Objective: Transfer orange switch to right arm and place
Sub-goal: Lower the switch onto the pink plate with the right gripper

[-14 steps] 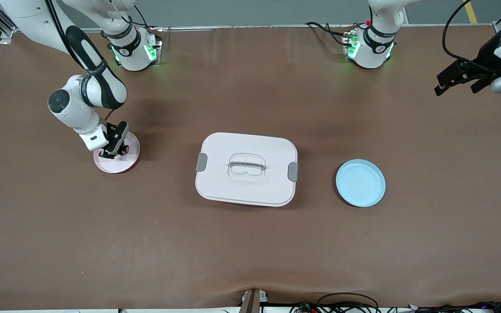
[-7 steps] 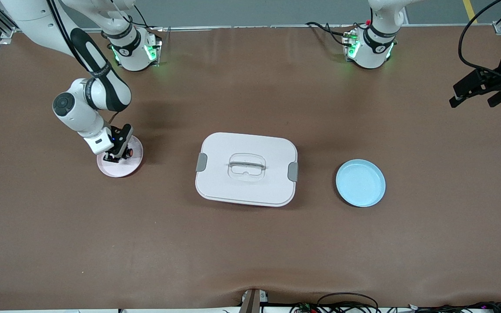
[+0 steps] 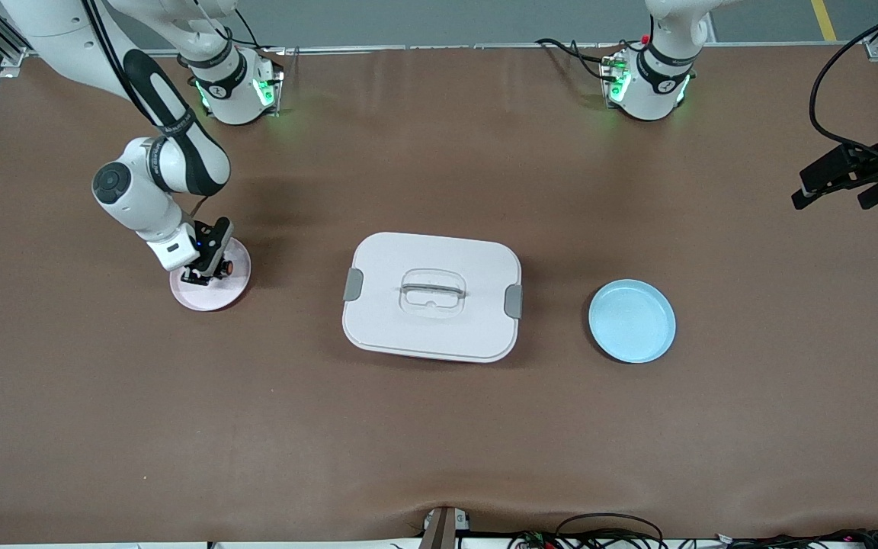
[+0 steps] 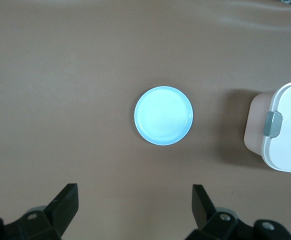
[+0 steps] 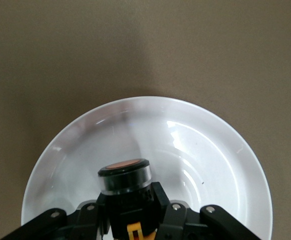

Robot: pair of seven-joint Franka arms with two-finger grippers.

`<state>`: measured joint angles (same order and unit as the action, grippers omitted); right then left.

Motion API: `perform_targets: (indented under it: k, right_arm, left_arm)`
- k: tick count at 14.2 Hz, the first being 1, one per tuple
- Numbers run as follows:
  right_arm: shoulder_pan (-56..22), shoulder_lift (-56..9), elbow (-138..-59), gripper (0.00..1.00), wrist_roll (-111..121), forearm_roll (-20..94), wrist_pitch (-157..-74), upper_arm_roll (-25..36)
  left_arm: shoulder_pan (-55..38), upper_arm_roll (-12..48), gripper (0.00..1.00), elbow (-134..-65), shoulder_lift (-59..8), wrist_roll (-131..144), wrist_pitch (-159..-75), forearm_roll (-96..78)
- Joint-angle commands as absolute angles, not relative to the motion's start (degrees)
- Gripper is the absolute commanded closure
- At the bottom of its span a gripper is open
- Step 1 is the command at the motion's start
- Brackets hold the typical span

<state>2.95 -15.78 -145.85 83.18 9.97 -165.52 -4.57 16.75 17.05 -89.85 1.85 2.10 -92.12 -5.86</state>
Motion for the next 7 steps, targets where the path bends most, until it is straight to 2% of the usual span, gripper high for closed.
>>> perform_targets:
  k: [1,3,7]
  right_arm:
    - [3.0,-17.9,-144.9,1.0,86.1,11.2,-166.4,-4.5]
    - [2.6,-17.6,-144.8,1.0,85.3,11.2,-166.1,-4.5]
    - [2.4,-16.7,-144.1,1.0,85.0,11.2,-164.2,-4.6]
  left_arm:
    - [15.9,17.0,0.0,-87.8,1.4,2.3,-91.0,-4.2]
    - [14.4,16.2,0.0,-87.8,1.3,2.3,-91.0,-3.8]
    - [5.6,7.4,0.0,-87.8,1.3,2.3,-91.0,-3.3]
